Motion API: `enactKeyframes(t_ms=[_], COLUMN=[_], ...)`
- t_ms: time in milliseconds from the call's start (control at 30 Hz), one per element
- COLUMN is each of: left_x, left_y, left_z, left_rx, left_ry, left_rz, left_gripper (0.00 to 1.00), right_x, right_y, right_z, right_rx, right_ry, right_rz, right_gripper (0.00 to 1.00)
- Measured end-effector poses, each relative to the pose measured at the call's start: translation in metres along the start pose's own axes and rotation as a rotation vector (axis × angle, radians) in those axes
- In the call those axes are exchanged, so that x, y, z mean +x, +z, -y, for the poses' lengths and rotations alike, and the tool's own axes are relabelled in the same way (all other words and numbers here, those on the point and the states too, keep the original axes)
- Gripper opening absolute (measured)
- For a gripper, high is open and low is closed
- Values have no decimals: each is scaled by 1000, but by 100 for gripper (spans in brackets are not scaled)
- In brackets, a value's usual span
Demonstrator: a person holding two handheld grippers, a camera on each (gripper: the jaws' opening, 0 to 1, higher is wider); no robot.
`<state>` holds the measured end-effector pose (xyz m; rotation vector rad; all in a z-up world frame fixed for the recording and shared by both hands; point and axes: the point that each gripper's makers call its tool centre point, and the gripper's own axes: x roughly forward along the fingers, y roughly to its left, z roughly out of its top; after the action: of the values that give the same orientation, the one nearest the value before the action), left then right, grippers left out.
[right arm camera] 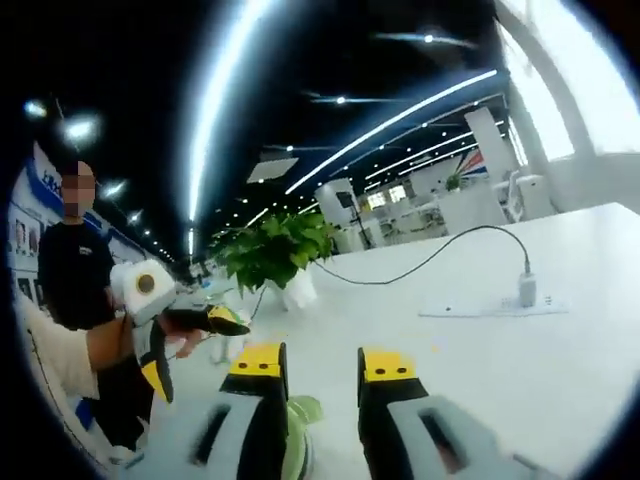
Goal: Open container latches remove lid place lid upside down on tabletop take tomato from container place on tabletop
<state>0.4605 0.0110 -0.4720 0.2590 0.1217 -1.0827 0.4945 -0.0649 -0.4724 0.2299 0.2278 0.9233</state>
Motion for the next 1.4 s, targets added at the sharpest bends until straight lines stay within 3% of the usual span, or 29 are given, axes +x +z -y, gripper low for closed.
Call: enactKeyframes(t_ms=[33,67,133,233,367,467,567,633,800,967,1033,1167,1300,1400], left_x=[-7,-14,-23,-39,-64,-95,-122,-136,-170,-201,-213,-226,-231,-238], left_y=[9,8,8,19,33,46,51,49,32,3,-5,-17,-34,-42], left_z=[3,3,-3,0,-7,-13,-16,-16,-20,-25,-28,-24,-21,-21], left_rx=[61,148,217,148,141,100,78,98,57,16,-2,-31,-35,-65], left_ry=[-6,9,98,166,294,411,490,536,638,733,777,811,843,864], left_rz=[59,54,48,137,241,345,400,395,392,355,354,365,324,329], left_gripper=[59,62,64,65,65,65,65,65,66,66,66,66,66,65], right_x=[-9,-16,-29,-51,-82,-107,-128,-142,-184,-221,-234,-258,-273,-280], right_y=[2,4,14,27,39,46,48,48,50,38,30,16,0,-16], right_z=[-1,-1,13,29,48,56,64,62,70,79,83,87,90,93], right_rx=[-35,-57,-101,-145,-215,-200,-239,-263,-292,-311,-273,-244,-201,-174], right_ry=[-21,-46,-91,-172,-289,-335,-396,-421,-496,-575,-598,-651,-694,-716], right_rz=[10,20,52,92,125,170,178,184,226,223,224,238,254,248], right_gripper=[26,29,35,38,40,40,39,39,40,40,40,41,40,40])
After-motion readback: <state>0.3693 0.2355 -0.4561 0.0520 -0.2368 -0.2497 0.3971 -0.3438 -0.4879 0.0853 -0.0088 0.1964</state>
